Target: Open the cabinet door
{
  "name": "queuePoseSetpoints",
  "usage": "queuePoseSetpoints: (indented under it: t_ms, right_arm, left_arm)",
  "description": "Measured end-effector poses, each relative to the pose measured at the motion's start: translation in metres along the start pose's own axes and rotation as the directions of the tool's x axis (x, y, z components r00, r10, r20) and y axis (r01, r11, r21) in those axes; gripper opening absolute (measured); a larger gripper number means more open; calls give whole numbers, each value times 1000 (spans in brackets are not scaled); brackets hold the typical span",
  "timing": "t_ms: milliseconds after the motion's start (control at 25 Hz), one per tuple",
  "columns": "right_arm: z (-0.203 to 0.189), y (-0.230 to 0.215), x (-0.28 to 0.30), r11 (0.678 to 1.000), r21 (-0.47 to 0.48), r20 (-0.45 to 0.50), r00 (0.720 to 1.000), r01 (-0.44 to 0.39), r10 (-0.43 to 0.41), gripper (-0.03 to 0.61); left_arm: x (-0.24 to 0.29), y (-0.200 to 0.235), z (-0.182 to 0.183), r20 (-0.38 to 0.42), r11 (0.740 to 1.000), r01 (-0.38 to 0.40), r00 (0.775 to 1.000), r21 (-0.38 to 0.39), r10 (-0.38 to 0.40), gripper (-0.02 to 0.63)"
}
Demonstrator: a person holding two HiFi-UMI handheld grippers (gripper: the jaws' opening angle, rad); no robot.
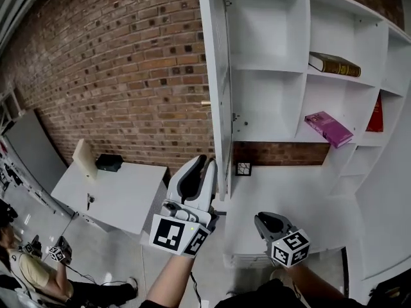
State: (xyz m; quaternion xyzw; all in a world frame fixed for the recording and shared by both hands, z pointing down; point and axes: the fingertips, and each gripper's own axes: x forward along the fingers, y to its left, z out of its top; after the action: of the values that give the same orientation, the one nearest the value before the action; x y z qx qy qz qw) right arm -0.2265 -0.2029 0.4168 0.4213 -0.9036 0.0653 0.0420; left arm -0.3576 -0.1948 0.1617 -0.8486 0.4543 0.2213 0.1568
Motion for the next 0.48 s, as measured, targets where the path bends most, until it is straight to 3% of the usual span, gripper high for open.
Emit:
queuePoseSetpoints:
  t_ms: [160, 320, 400, 480]
  right_arm:
    - [-15, -27, -53, 995, 14, -55, 994, 97, -96, 44]
    - [-30, -52, -107, 979, 64, -68, 980, 193, -189, 44]
    - [-38, -68, -136, 962, 101, -68, 966, 254, -248, 44]
    - [-50, -82, -169, 942, 119, -81, 949, 314, -306, 37]
  left_arm:
    - [-33, -36, -47, -52, 994, 74, 996, -77, -78, 72]
    - [-66, -81, -107, -158, 997, 69, 985, -38, -74, 68]
    - [-76, -104, -135, -191, 991, 73, 977, -112, -93, 51]
    - [-88, -137, -163, -229, 969, 88, 963, -232, -142, 31]
